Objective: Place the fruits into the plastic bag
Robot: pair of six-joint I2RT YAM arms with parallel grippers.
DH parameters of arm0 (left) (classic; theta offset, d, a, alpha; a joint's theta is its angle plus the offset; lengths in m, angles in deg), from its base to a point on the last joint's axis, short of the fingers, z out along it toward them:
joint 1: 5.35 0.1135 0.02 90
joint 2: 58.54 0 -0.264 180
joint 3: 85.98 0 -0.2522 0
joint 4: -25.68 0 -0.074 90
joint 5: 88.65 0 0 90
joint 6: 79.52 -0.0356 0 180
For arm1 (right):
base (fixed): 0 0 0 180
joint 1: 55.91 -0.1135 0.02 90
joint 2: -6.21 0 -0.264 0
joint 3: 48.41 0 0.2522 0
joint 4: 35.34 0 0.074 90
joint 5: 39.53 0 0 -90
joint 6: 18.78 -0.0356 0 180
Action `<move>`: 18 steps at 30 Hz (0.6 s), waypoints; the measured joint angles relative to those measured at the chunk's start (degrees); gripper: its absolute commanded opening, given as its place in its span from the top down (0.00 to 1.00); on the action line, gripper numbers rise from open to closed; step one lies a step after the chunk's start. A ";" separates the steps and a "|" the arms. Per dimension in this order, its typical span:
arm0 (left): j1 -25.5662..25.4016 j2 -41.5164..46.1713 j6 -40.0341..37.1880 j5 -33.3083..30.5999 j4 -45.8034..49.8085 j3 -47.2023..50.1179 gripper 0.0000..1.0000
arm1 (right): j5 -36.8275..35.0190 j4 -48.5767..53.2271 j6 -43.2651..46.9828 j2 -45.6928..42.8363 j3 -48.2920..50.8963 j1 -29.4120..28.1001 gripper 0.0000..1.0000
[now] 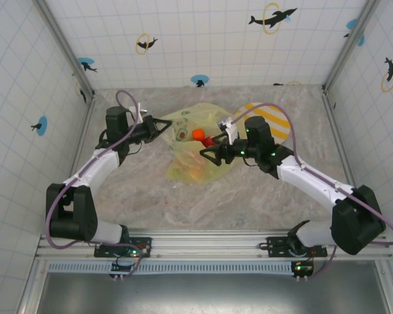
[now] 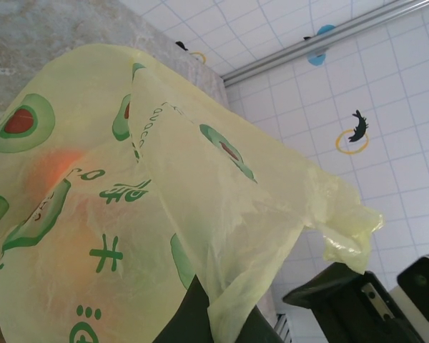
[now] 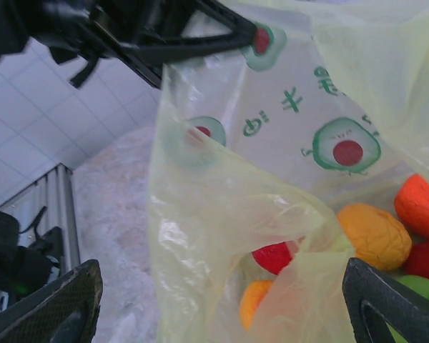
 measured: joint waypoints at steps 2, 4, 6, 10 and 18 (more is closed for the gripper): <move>0.00 0.00 0.00 -0.15 0.00 0.00 1.00 | 1.77 -1.84 -0.96 -2.08 1.60 1.07 0.12; 0.00 0.00 0.00 -0.20 0.00 0.00 1.00 | 2.99 -3.30 -2.01 -4.55 3.26 2.34 0.12; 0.00 0.00 0.00 -0.31 0.00 0.00 1.00 | 3.54 -4.37 -3.08 -8.22 5.62 3.82 0.12; 0.00 0.00 0.02 -0.55 0.02 0.00 1.00 | 2.71 -5.18 -4.87 -17.27 10.99 7.26 0.12; 0.00 0.00 0.02 -0.85 0.02 0.00 1.00 | -14.12 -1.05 -10.58 -23.91 17.77 14.47 0.12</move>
